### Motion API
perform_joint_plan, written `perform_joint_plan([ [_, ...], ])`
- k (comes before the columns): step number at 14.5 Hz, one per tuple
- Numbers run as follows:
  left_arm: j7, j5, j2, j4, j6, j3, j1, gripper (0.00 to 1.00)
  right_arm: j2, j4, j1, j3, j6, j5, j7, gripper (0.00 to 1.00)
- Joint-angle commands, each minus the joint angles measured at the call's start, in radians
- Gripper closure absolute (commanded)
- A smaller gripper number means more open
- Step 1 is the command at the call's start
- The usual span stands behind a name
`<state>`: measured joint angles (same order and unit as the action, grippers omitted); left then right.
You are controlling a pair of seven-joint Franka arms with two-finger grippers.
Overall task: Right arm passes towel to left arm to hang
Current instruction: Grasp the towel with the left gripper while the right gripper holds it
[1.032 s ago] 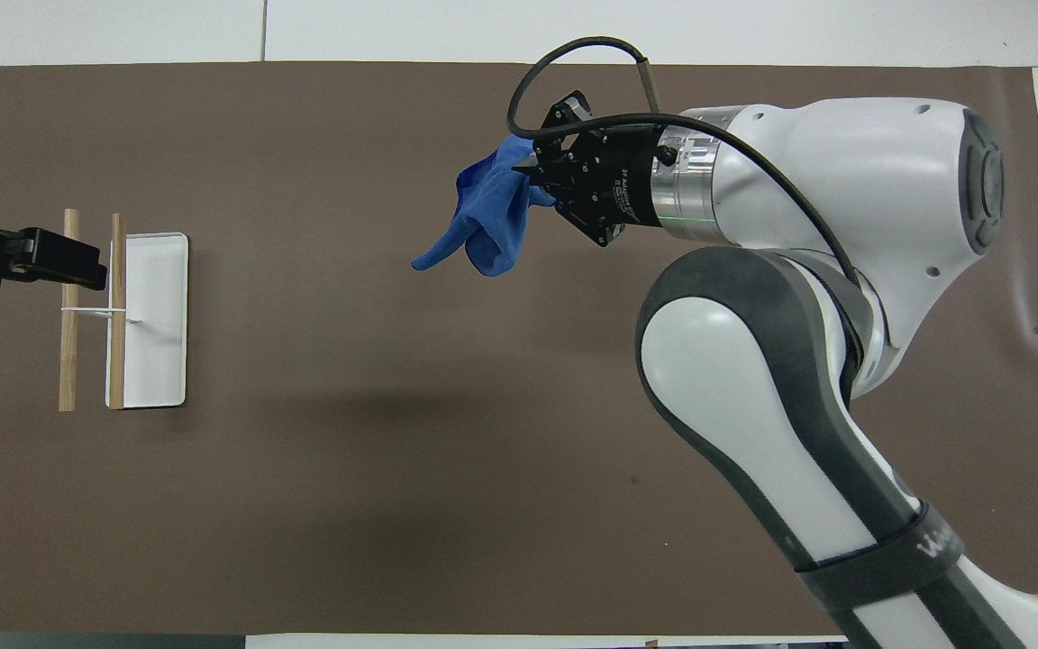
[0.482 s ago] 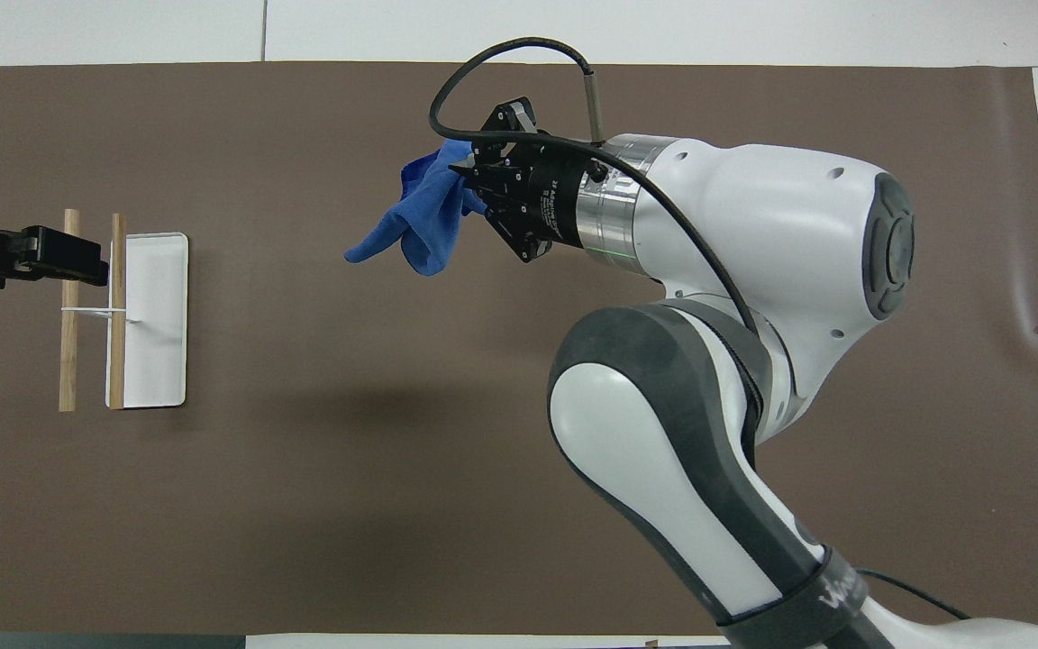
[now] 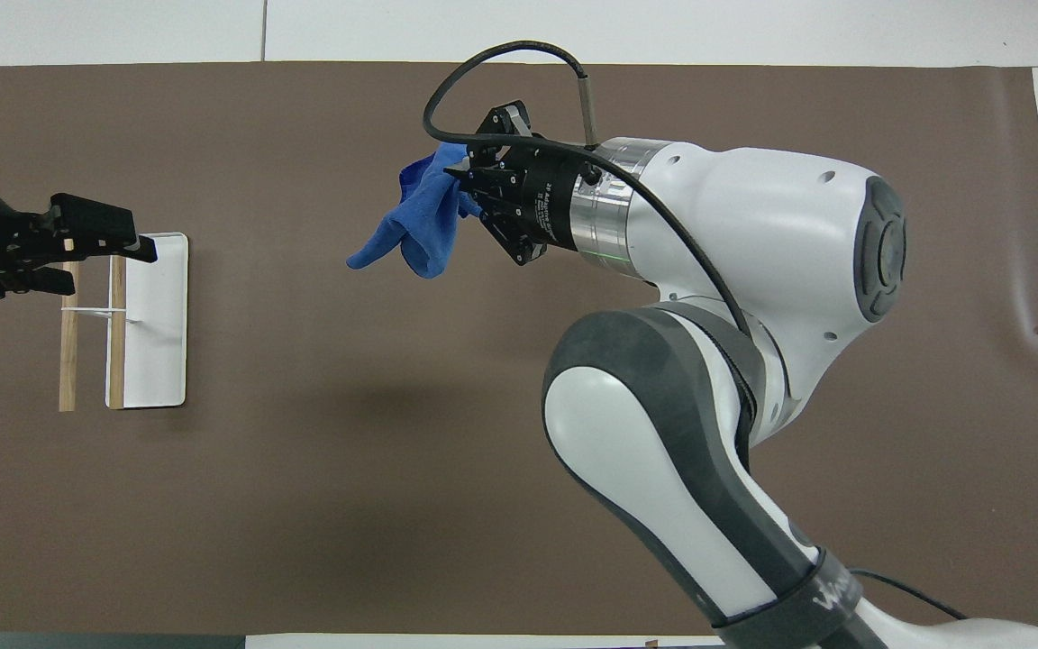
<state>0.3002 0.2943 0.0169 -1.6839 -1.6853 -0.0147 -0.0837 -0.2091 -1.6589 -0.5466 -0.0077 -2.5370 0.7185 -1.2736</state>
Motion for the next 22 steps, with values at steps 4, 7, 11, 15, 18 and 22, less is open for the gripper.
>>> perform_joint_plan([
  [4, 0.414, 0.251, -0.014, -0.146, -0.248, 0.007, -0.071, 0.0, -0.003, -0.001, -0.016, -0.001, -0.023, 0.018, -0.009, 1.0],
  [7, 0.58, 0.319, -0.015, -0.192, -0.341, 0.009, -0.139, 0.0, -0.003, -0.002, -0.018, -0.001, -0.023, 0.018, -0.007, 1.0],
  [11, 0.759, 0.361, -0.014, -0.263, -0.462, 0.009, -0.212, 0.0, -0.003, -0.004, -0.018, -0.001, -0.023, 0.016, -0.003, 1.0],
  [15, 0.939, 0.384, -0.015, -0.279, -0.554, 0.009, -0.257, 0.0, -0.001, -0.013, -0.016, -0.001, -0.023, 0.016, -0.001, 1.0],
  [18, 0.961, 0.384, -0.015, -0.289, -0.593, 0.007, -0.278, 0.36, 0.0, -0.013, -0.016, -0.001, -0.023, 0.016, 0.0, 1.0],
  [22, 0.962, 0.384, -0.015, -0.295, -0.597, 0.006, -0.275, 1.0, 0.0, -0.016, -0.015, -0.001, -0.023, 0.016, 0.0, 1.0],
])
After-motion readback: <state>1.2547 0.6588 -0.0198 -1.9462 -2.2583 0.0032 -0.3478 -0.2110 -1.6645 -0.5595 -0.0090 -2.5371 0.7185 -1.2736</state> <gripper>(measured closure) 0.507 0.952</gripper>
